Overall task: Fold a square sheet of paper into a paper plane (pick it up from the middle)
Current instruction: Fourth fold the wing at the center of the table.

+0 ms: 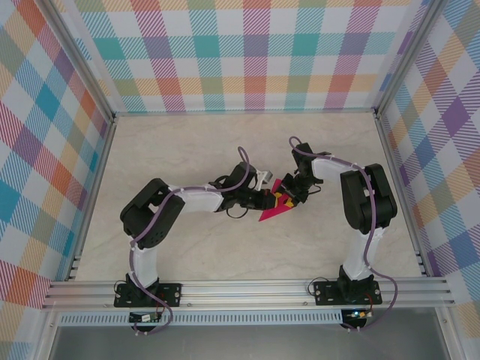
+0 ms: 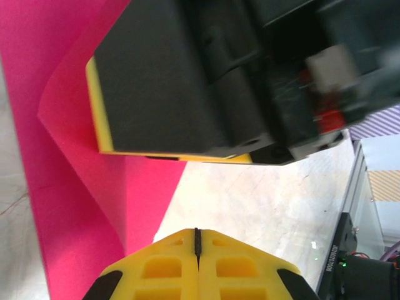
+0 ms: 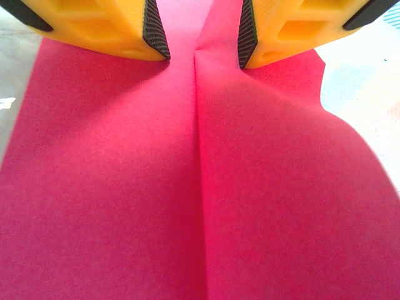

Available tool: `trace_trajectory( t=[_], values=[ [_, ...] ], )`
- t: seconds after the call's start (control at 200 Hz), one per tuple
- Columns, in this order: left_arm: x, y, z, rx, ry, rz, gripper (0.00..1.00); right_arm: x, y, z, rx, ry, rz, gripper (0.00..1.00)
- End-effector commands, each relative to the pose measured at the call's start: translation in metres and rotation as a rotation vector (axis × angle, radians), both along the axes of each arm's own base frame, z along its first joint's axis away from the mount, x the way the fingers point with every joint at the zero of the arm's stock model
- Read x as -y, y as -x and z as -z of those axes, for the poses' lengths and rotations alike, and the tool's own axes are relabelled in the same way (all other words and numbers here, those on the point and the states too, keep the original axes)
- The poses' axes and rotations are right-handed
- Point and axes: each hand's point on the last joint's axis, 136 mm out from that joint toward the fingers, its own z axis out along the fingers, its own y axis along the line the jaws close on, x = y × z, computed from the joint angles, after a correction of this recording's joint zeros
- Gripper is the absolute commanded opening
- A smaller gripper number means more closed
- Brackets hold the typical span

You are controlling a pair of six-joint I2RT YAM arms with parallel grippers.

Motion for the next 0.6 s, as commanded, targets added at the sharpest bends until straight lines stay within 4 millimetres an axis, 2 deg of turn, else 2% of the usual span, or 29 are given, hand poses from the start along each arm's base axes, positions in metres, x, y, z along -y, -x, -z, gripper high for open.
trace_trajectory(
  t=[0.0,0.345,0.6],
  values=[
    [0.003,-0.001,0.007,-0.004,-0.028,0.009,0.02,0.037,0.045,0.066,-0.177,0.231,-0.006,0.42],
    [-0.009,-0.01,0.028,0.004,-0.132,-0.046,0.01,0.038,0.047,0.065,-0.179,0.233,-0.008,0.42],
    [-0.012,-0.013,0.034,0.011,-0.166,-0.059,0.0,0.039,0.048,0.065,-0.181,0.24,-0.01,0.42]
  ],
)
